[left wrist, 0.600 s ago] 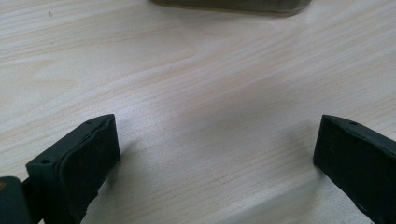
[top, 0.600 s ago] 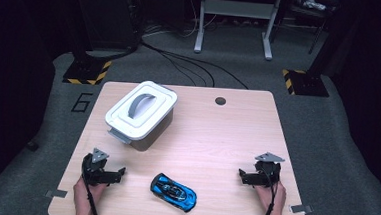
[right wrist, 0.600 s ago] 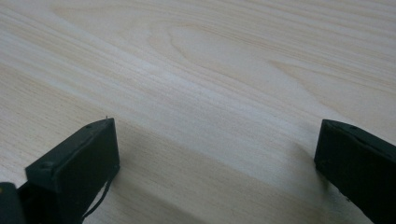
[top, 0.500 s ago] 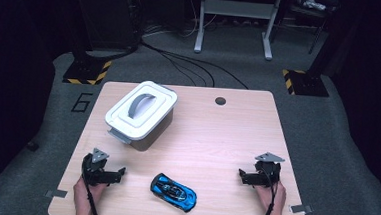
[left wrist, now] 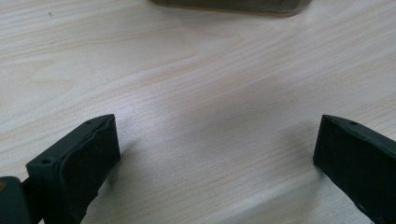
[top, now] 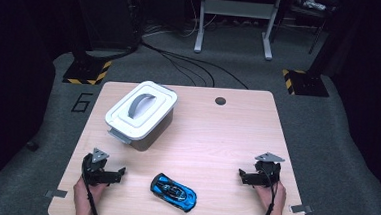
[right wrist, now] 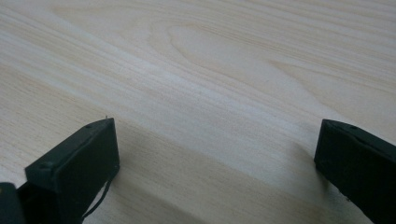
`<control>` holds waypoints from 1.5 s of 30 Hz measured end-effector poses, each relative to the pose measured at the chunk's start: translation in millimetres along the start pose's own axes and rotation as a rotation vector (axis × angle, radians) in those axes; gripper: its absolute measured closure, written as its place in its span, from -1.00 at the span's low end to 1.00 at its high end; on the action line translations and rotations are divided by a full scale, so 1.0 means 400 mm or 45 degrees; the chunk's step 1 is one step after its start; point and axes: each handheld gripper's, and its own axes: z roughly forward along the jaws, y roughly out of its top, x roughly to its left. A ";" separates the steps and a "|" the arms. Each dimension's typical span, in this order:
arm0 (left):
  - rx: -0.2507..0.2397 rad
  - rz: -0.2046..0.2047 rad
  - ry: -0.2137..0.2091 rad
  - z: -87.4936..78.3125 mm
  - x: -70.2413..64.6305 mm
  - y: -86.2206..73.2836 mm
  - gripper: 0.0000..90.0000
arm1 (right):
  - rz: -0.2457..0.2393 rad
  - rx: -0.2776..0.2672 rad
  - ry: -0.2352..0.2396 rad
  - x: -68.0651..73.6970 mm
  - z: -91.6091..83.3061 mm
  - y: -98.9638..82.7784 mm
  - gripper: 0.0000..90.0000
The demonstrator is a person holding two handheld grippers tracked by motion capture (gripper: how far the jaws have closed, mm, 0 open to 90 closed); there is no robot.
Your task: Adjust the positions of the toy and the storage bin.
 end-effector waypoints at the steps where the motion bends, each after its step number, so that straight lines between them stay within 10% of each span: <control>1: 0.001 0.000 0.000 0.000 0.000 0.000 -0.99 | 0.014 -0.004 -0.004 0.002 0.001 0.000 -1.00; 14: 0.003 0.002 0.000 0.000 0.001 0.000 -0.99 | 0.013 0.017 -0.050 0.007 -0.004 0.006 -1.00; 45: 0.003 -0.001 0.003 -0.001 0.000 0.000 -0.99 | -0.116 -0.011 0.213 0.177 -0.048 0.106 -1.00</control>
